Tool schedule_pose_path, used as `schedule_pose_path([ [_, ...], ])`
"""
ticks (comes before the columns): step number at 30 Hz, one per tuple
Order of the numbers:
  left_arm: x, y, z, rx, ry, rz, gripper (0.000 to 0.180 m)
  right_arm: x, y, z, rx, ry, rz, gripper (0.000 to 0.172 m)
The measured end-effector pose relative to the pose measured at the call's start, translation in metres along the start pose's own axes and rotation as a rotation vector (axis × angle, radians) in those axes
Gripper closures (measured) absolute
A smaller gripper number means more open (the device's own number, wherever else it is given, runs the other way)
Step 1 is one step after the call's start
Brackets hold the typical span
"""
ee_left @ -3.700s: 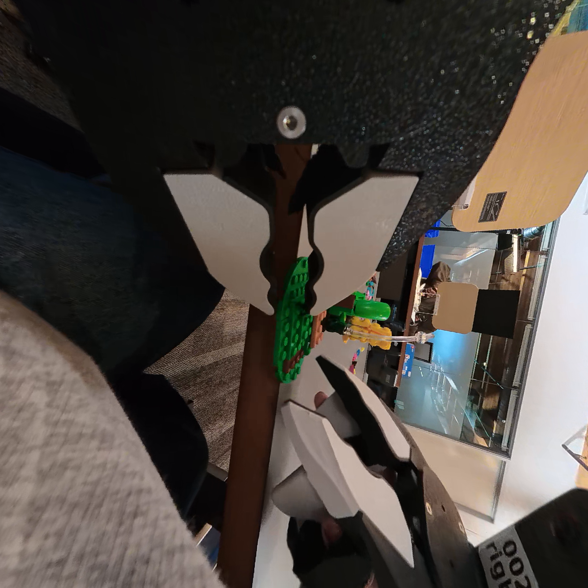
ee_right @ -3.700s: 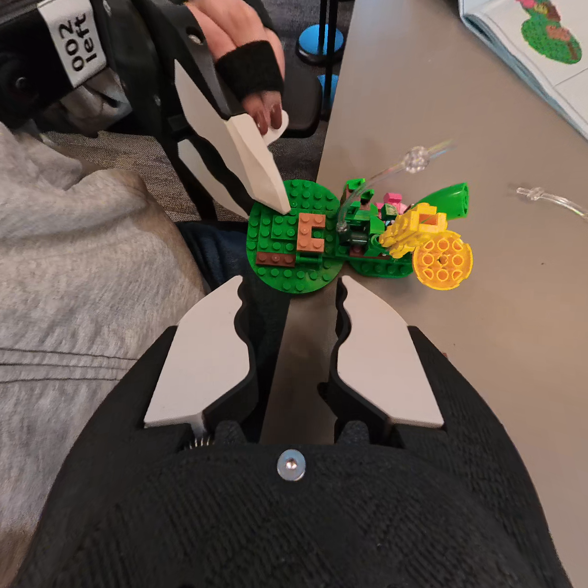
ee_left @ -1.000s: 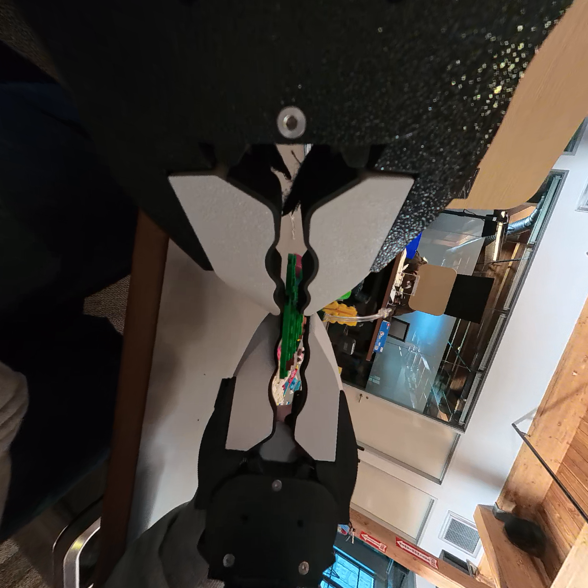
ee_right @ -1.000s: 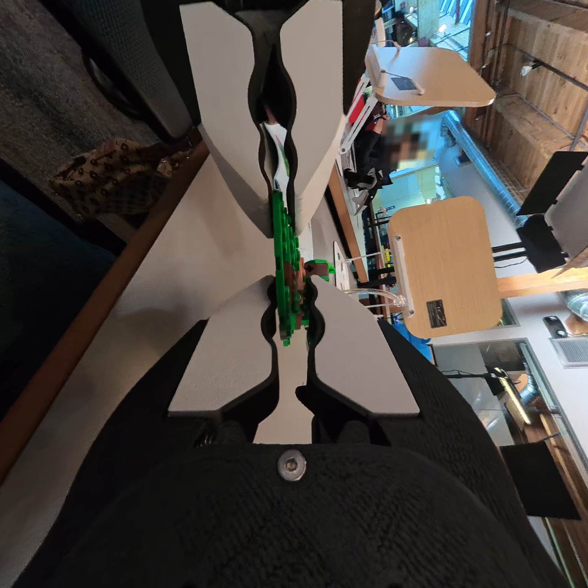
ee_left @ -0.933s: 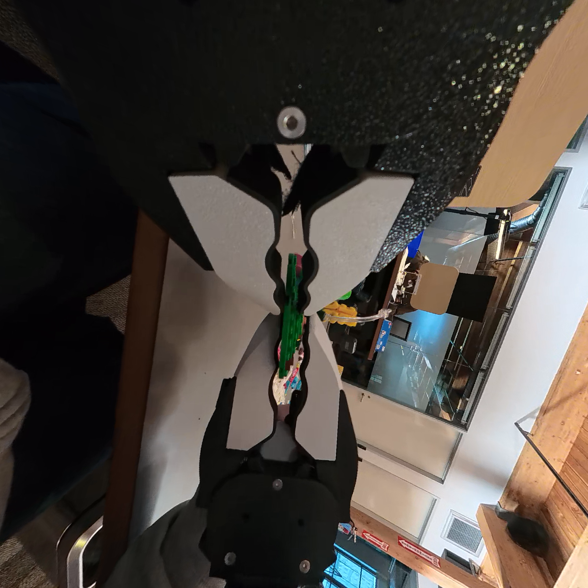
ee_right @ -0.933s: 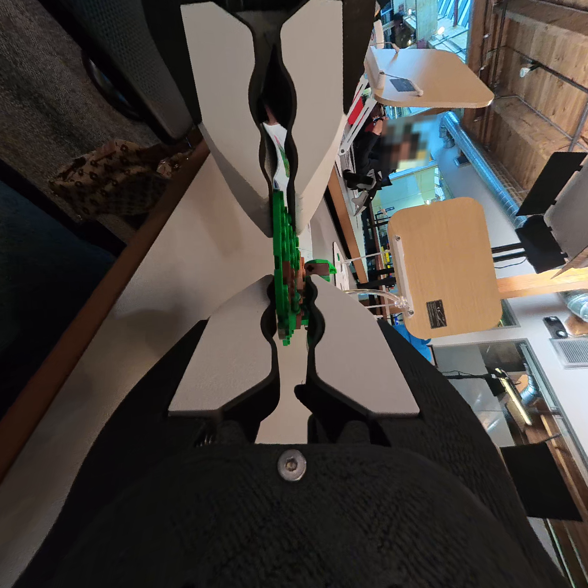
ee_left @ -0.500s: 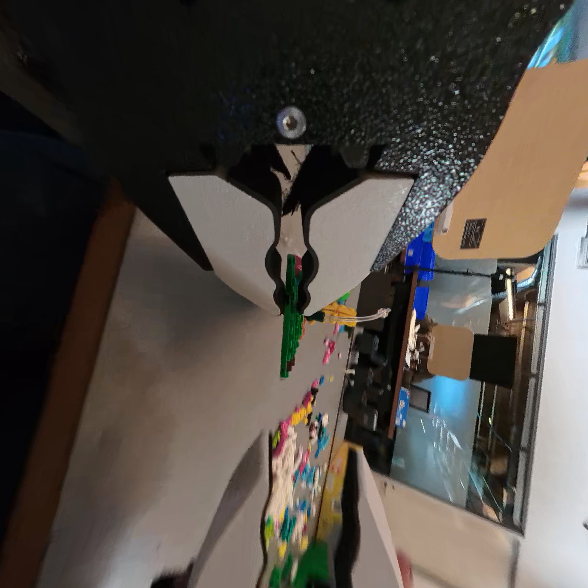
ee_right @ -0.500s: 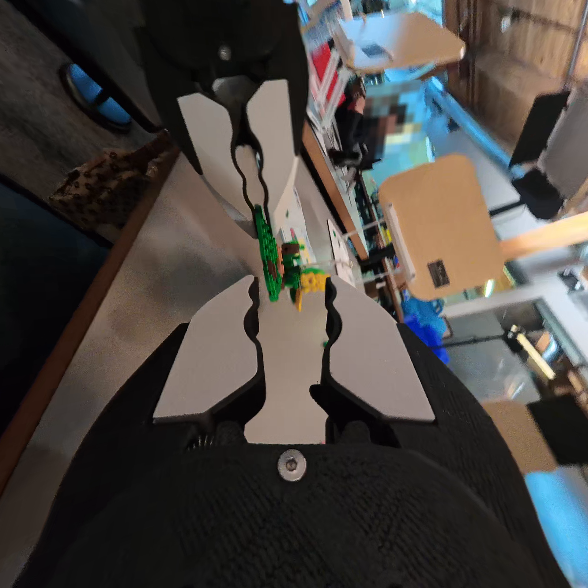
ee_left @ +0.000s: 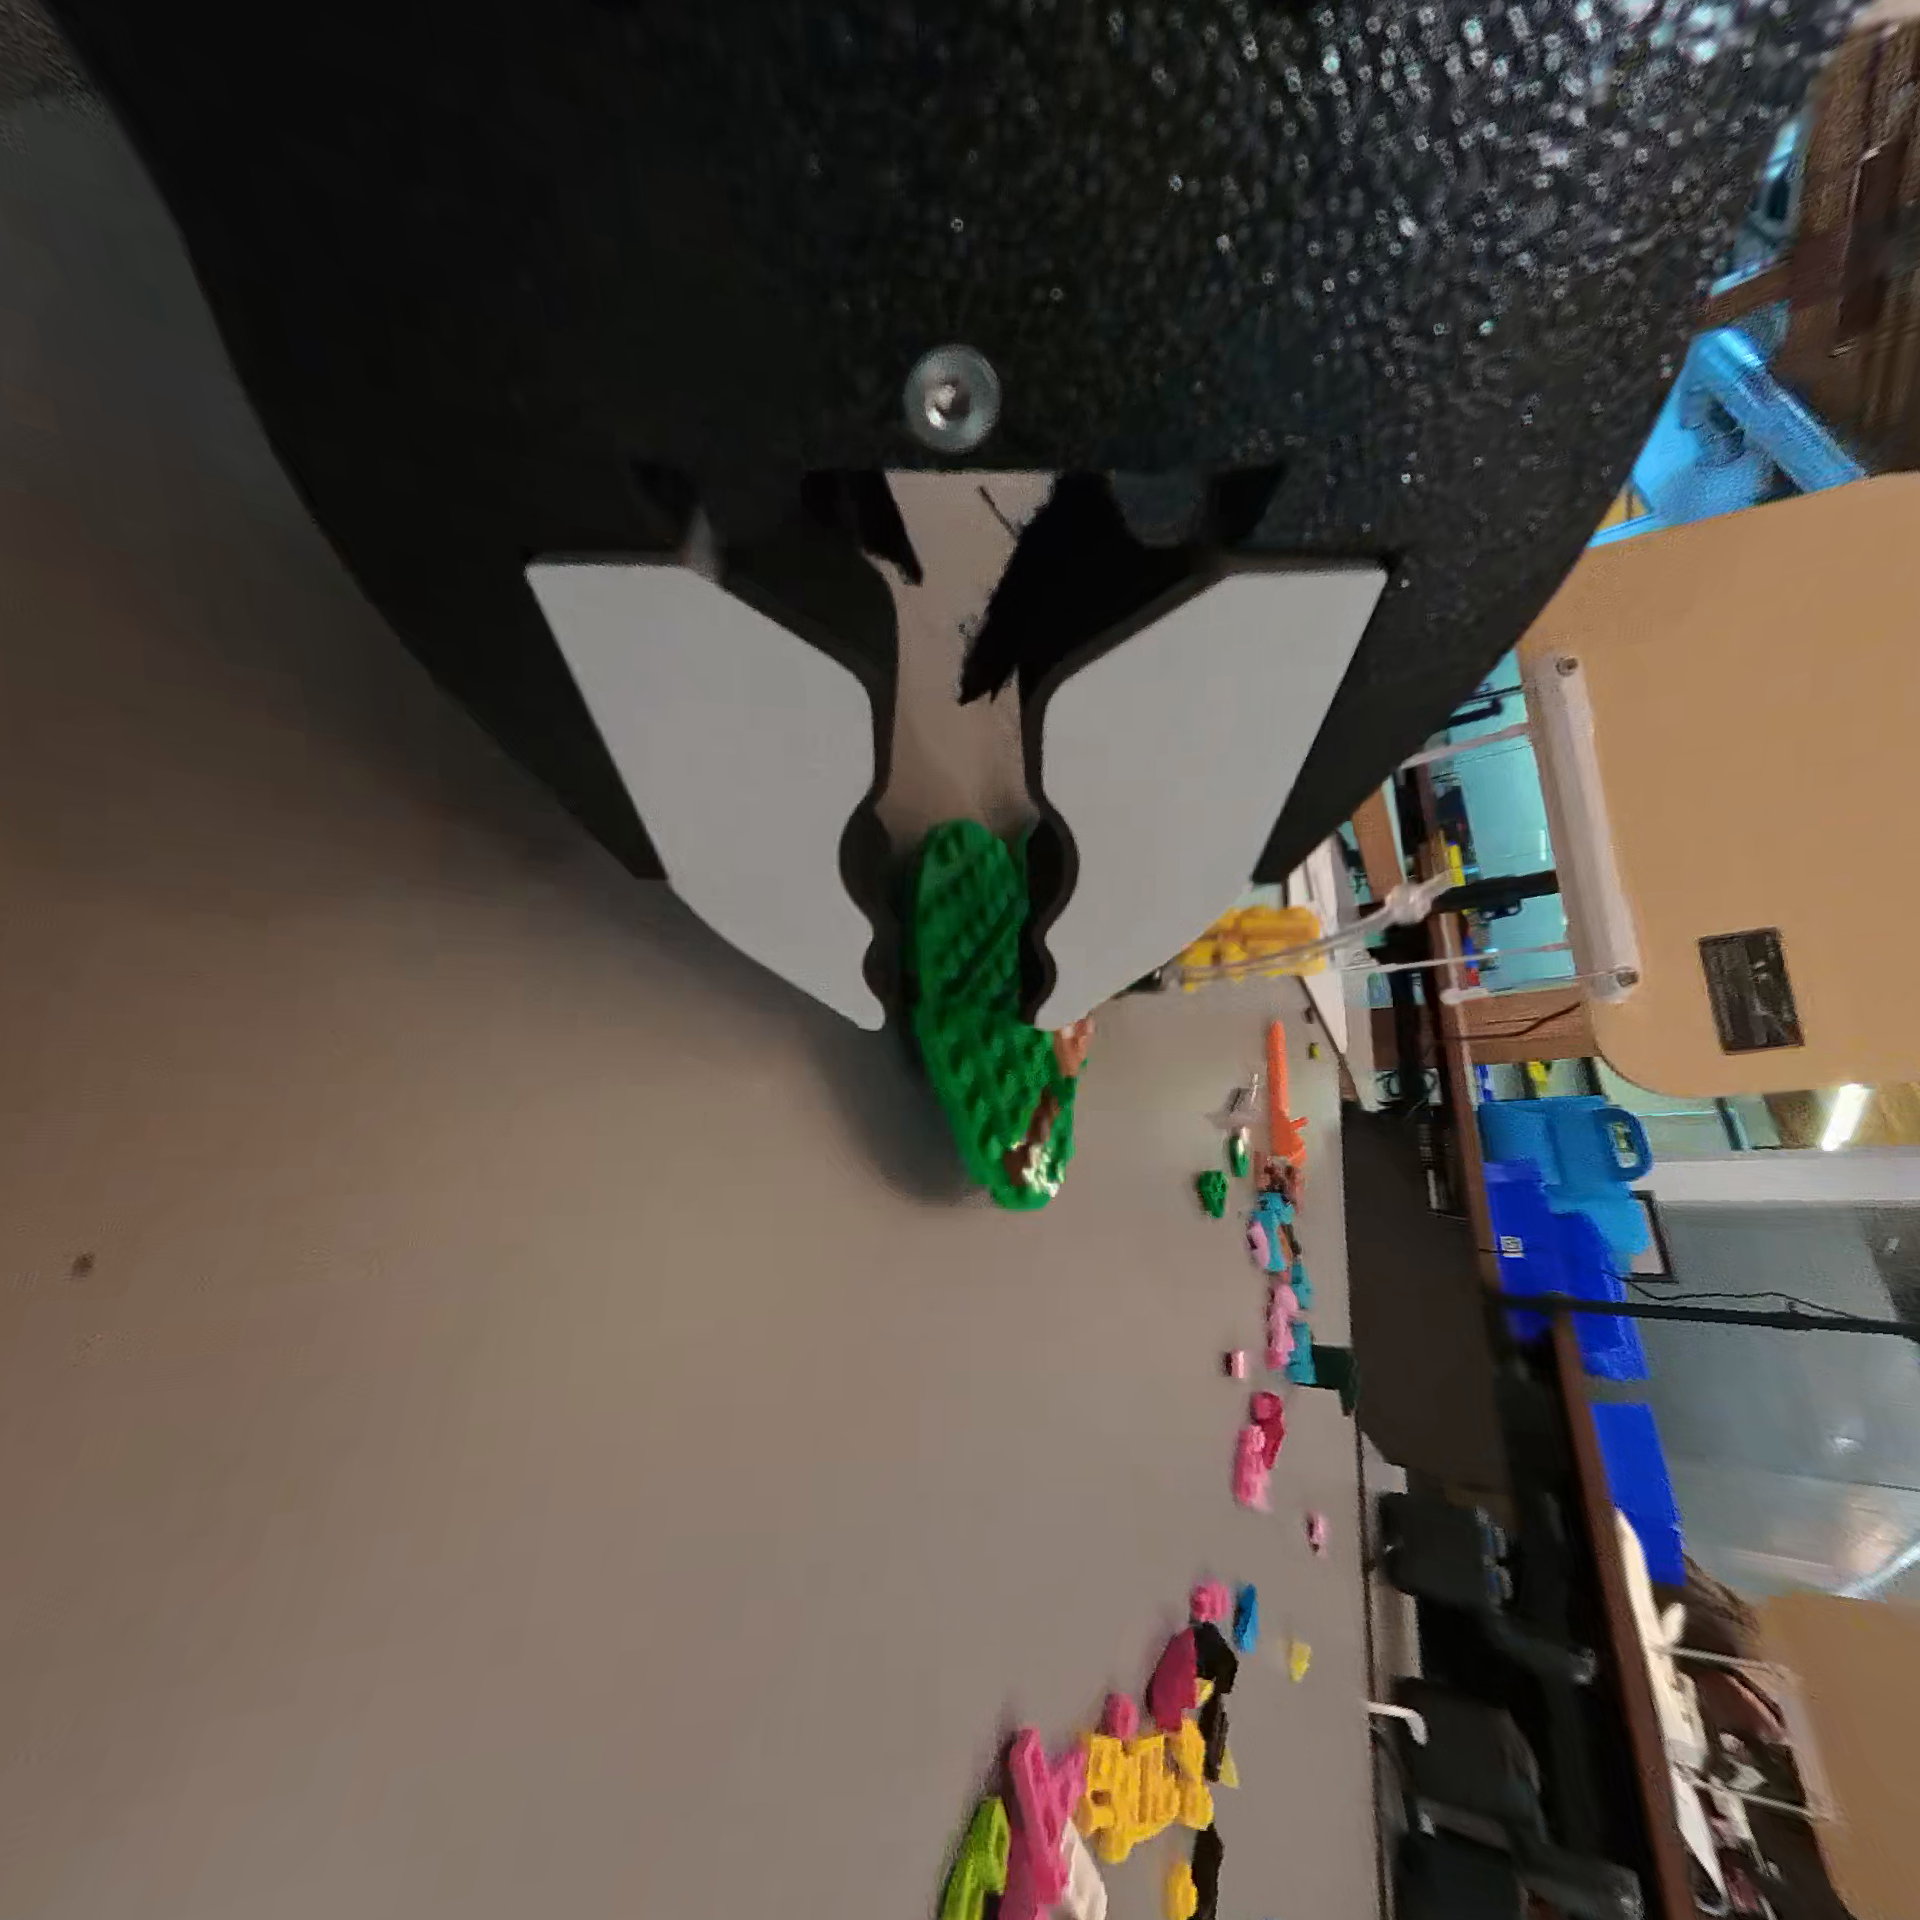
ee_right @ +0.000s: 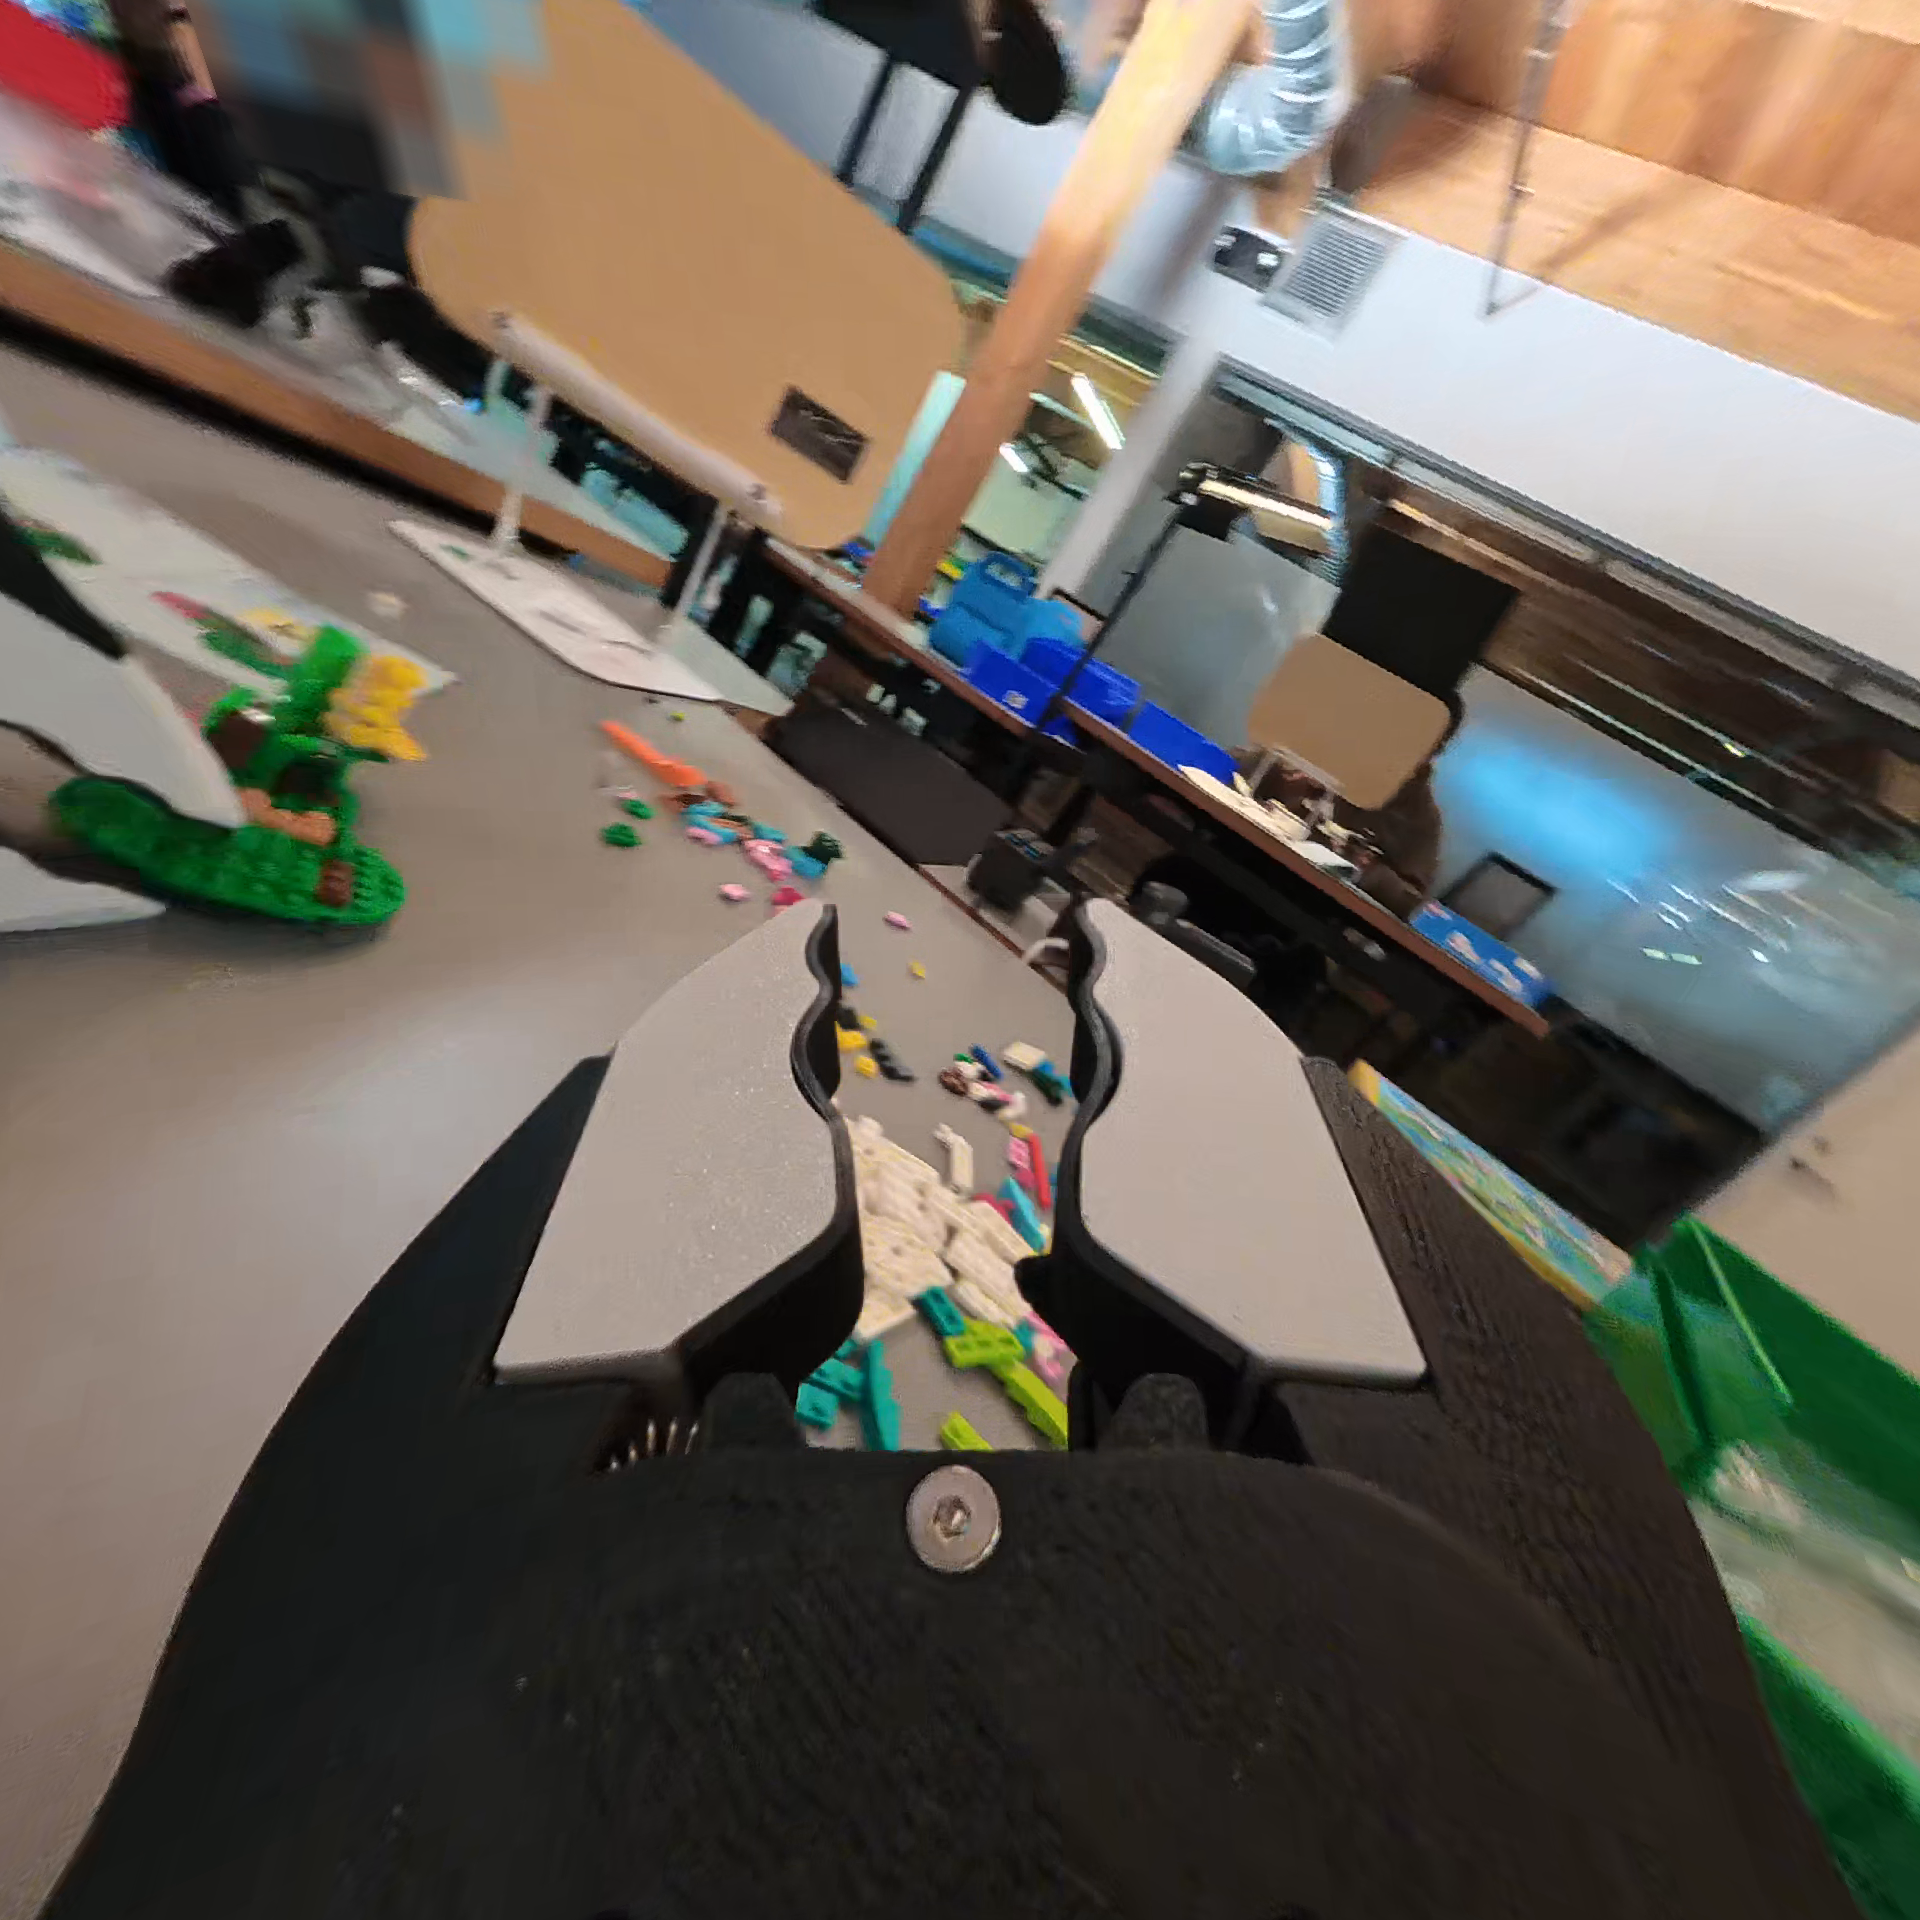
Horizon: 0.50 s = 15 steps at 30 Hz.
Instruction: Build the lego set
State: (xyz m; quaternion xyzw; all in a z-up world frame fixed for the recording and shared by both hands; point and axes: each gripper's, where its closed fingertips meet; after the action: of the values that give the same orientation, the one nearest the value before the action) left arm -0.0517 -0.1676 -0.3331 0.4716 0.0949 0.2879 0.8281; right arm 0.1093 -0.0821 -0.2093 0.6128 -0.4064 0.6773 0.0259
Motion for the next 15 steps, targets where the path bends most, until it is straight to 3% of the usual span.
schedule_pose_path([
  [4,0.022,-0.003,0.004,-0.126,-0.052,0.108,0.147,-0.013,-0.021,0.008,-0.085,-0.008,-0.012,0.132],
  [9,0.047,-0.004,0.027,-0.365,-0.199,0.334,0.122,-0.013,-0.018,0.009,-0.081,-0.028,0.0,0.133],
  [12,0.045,0.012,0.048,-0.381,-0.328,0.454,0.116,-0.011,-0.011,0.009,-0.061,-0.04,0.033,0.135],
  [15,0.019,0.046,0.06,-0.261,-0.417,0.593,0.113,-0.01,-0.005,0.008,-0.04,-0.044,0.043,0.135],
])
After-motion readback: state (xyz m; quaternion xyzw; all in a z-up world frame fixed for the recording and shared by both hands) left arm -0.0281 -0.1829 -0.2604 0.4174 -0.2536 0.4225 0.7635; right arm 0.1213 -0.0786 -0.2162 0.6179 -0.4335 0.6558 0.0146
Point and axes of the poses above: each gripper's, where its closed fingertips meet, z back along the fingers, x out of its top, y = z × x across the jaws, and after that the axes turned 5 degrees about y, right-handed
